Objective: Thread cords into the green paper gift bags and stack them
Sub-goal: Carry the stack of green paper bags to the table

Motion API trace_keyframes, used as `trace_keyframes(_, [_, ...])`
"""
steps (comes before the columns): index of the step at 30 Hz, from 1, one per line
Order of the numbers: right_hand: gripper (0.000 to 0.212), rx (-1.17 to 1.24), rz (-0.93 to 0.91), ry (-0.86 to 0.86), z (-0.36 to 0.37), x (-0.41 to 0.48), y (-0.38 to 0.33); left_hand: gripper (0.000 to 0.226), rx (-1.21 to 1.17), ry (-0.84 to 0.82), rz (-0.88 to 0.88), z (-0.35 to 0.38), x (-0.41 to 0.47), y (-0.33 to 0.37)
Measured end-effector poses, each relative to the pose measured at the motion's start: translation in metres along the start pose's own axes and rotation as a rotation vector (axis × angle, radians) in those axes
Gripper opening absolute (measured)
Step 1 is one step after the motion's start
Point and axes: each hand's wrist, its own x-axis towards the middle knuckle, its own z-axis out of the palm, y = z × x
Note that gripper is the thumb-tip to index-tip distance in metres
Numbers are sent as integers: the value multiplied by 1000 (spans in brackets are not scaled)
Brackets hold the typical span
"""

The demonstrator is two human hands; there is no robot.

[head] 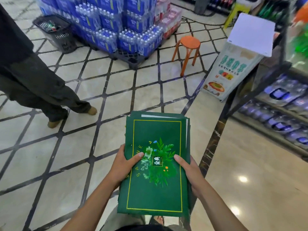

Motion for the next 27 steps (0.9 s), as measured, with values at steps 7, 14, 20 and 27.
trace_keyframes(7, [58, 34, -6, 41, 20, 171, -102, 48, 7, -43, 20, -2, 197, 78])
trace_keyframes(14, [54, 111, -10, 88, 33, 315, -214, 47, 70, -111, 37, 5, 374, 183])
trace_keyframes(20, [56, 145, -23, 102, 10, 455, -298, 73, 91, -138, 10, 39, 530, 252])
trace_keyframes(27, [68, 159, -11, 107, -42, 624, -405, 53, 128, -147, 20, 107, 706, 344])
